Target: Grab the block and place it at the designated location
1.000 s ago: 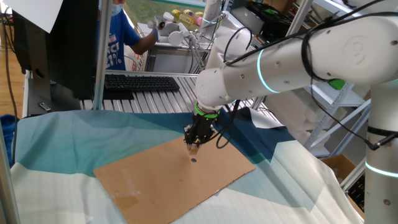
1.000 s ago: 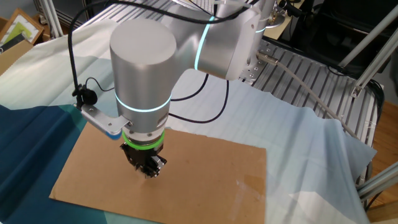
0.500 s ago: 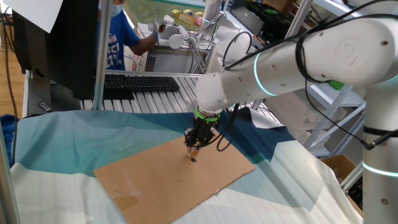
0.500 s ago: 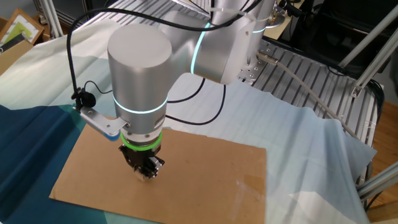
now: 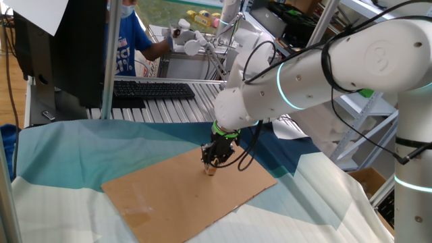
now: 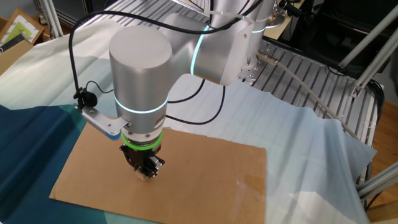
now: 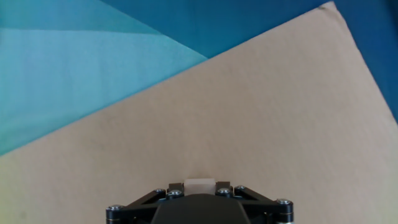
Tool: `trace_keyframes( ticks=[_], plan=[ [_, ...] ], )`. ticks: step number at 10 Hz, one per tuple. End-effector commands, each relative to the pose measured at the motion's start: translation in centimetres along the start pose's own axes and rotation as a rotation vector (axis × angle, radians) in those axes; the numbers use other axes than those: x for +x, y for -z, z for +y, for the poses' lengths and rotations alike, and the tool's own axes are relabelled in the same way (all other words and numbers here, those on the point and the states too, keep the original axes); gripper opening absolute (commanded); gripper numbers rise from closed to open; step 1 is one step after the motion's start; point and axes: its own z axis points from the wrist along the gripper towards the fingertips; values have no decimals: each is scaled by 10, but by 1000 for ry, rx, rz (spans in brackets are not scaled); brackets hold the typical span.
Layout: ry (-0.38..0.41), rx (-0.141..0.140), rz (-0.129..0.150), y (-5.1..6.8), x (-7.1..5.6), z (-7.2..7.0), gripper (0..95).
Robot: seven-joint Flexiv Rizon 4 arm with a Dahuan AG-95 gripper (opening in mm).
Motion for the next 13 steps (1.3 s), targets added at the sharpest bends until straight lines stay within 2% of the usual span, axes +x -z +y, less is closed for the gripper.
trace_keyframes(
  ticks=[1,8,9,10,11,13],
  plan=[
    [-4,-6,-5,-2,-2,1,0],
    [-14,-12,-17,-10,2,2,0],
    [-28,-11,-37,-10,2,2,0],
    [-54,16,-56,-10,2,2,380],
    [-76,22,-56,-9,2,2,570],
    [-121,8,-50,-8,2,2,950]
  ],
)
